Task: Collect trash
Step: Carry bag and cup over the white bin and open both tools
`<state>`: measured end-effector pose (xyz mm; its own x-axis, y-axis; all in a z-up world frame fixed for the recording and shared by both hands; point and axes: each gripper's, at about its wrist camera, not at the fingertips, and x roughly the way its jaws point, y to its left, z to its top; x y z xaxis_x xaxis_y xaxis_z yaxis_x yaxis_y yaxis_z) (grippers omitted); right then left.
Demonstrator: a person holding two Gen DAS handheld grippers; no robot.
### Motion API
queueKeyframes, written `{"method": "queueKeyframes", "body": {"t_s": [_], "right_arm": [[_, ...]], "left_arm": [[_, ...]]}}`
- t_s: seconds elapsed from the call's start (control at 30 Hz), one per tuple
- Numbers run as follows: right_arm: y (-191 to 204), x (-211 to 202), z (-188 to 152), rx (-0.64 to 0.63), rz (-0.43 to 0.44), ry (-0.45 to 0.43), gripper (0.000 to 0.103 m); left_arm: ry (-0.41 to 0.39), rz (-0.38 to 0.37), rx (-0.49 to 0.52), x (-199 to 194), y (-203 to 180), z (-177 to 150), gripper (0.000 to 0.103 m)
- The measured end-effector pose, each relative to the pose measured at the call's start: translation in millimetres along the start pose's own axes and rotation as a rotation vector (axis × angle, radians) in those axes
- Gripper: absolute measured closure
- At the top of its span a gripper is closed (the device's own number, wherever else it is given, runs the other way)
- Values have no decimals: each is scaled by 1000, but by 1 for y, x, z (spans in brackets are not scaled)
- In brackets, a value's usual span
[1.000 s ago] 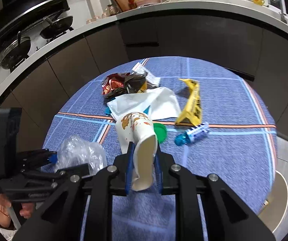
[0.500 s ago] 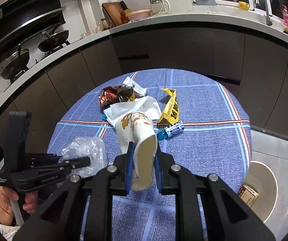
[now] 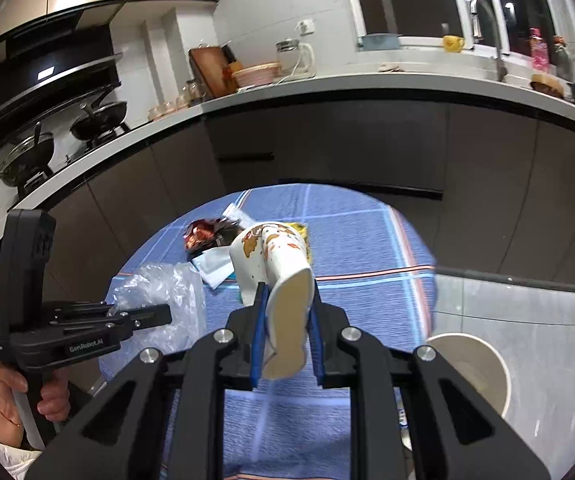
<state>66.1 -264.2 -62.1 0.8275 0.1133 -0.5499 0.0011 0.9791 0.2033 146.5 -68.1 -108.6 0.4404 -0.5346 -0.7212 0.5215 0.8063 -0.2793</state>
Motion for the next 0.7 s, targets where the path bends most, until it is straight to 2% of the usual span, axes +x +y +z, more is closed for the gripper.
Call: {"method": "queueKeyframes", "body": {"t_s": [0.33,0.7], "right_arm": [[-48,-35,-18,67,-114,-18,83],[-115,-36,-55,209,-190,24,82]], "left_arm": [[6,-99,115,12,-69,22,100],[65,-150,240,61,-131,31,100]]}}
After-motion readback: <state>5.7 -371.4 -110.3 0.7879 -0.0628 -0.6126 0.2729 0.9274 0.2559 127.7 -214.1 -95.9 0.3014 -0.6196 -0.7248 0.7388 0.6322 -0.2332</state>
